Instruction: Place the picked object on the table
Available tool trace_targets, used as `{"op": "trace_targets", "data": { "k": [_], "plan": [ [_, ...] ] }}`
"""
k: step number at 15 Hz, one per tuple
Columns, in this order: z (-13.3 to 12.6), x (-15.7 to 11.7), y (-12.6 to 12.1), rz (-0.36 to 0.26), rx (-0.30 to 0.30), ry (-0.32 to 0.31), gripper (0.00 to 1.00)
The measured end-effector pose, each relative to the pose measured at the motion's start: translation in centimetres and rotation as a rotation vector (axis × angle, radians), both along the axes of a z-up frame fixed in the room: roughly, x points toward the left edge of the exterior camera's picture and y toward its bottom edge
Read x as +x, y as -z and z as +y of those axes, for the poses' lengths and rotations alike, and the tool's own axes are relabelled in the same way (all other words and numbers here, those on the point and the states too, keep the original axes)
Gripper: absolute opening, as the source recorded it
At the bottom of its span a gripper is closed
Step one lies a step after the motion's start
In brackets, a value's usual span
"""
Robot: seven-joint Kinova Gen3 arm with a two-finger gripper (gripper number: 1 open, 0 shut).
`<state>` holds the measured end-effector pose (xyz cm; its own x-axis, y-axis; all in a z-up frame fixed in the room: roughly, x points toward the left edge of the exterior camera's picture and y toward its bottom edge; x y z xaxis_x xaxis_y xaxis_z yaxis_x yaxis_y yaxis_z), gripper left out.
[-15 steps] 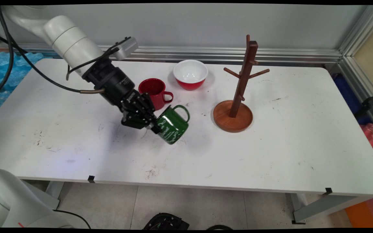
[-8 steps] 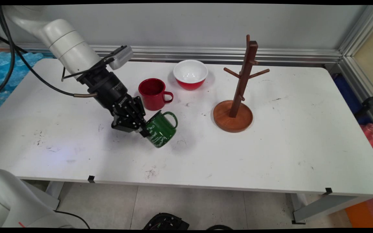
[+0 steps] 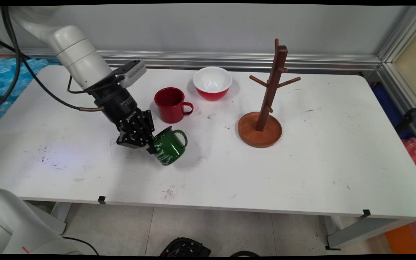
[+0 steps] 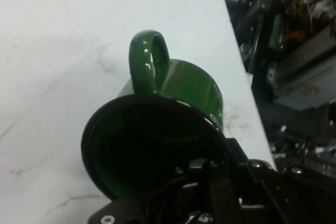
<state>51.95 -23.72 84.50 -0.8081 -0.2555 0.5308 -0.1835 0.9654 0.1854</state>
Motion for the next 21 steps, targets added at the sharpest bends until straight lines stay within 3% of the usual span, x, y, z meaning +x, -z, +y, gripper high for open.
{"op": "trace_targets", "data": {
  "k": [15, 21],
  "plan": [
    [-4.0, 0.6, 1.3, -0.137, -0.094, 0.120, 0.00],
    [-4.9, 0.3, 1.1, -0.184, -0.073, 0.130, 0.00]
  ]
}}
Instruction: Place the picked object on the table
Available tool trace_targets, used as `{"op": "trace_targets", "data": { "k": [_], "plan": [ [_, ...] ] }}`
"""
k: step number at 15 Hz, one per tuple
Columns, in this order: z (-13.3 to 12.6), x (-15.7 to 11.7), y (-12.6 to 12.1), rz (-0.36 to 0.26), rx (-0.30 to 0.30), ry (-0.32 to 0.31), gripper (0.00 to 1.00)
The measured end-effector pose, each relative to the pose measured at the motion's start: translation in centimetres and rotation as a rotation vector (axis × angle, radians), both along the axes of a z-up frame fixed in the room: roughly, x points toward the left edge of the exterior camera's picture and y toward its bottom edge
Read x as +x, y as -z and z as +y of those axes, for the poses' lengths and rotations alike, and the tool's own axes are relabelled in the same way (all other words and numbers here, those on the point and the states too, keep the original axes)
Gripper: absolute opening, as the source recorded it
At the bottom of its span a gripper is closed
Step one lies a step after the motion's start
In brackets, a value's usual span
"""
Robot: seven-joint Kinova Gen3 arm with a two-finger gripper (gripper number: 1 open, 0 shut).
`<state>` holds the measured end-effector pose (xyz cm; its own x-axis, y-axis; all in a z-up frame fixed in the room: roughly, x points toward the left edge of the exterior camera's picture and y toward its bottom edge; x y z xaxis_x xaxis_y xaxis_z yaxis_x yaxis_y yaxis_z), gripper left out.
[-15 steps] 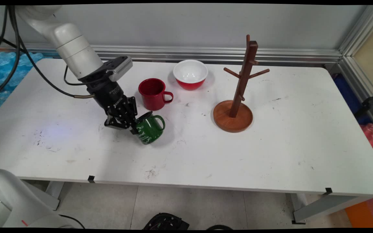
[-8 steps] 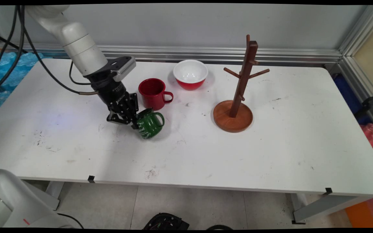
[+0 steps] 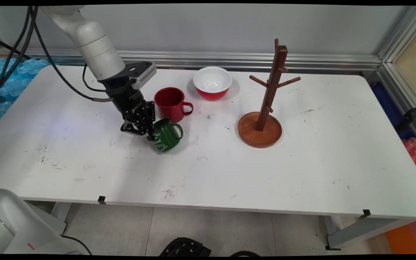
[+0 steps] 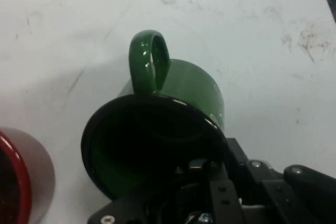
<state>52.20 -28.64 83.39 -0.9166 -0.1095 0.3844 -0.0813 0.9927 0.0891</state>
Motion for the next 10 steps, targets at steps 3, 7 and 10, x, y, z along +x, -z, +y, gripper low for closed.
{"op": "trace_targets", "data": {
  "k": [3, 7, 10],
  "plan": [
    [-0.21, -0.09, -0.02, -0.024, 0.017, -0.006, 0.00],
    [-0.46, -0.24, 0.00, -0.046, 0.034, -0.010, 0.00],
    [-0.63, -0.44, -0.04, -0.055, 0.043, -0.012, 1.00]
  ]
}}
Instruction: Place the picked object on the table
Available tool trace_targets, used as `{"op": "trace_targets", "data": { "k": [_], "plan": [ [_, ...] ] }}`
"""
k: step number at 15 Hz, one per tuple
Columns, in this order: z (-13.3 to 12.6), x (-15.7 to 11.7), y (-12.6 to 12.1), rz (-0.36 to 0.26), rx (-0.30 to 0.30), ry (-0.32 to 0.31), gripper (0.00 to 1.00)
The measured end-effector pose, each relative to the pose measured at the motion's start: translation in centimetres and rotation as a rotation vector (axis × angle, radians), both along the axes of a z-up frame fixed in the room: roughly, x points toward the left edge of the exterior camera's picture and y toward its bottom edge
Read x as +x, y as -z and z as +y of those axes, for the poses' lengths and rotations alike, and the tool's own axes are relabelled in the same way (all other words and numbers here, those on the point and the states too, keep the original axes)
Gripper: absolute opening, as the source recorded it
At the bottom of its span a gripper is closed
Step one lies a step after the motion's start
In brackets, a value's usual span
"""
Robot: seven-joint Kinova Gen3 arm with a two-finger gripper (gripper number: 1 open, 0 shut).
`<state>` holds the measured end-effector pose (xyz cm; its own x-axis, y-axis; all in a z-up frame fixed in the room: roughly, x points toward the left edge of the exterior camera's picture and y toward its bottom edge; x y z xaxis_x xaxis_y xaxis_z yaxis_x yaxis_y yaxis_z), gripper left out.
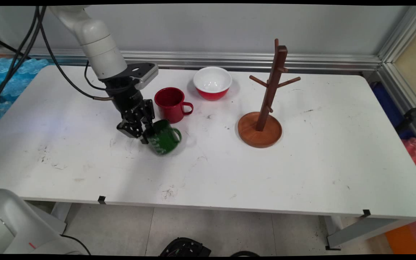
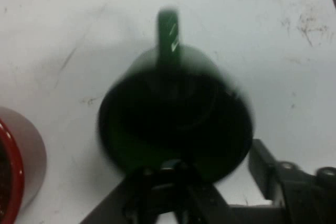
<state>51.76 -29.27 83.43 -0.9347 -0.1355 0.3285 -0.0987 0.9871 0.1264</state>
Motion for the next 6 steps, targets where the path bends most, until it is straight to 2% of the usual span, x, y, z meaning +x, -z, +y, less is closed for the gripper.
{"op": "trace_targets", "data": {
  "k": [6],
  "plan": [
    [-0.26, -0.13, -0.04, -0.013, 0.012, 0.001, 1.00]
  ]
}}
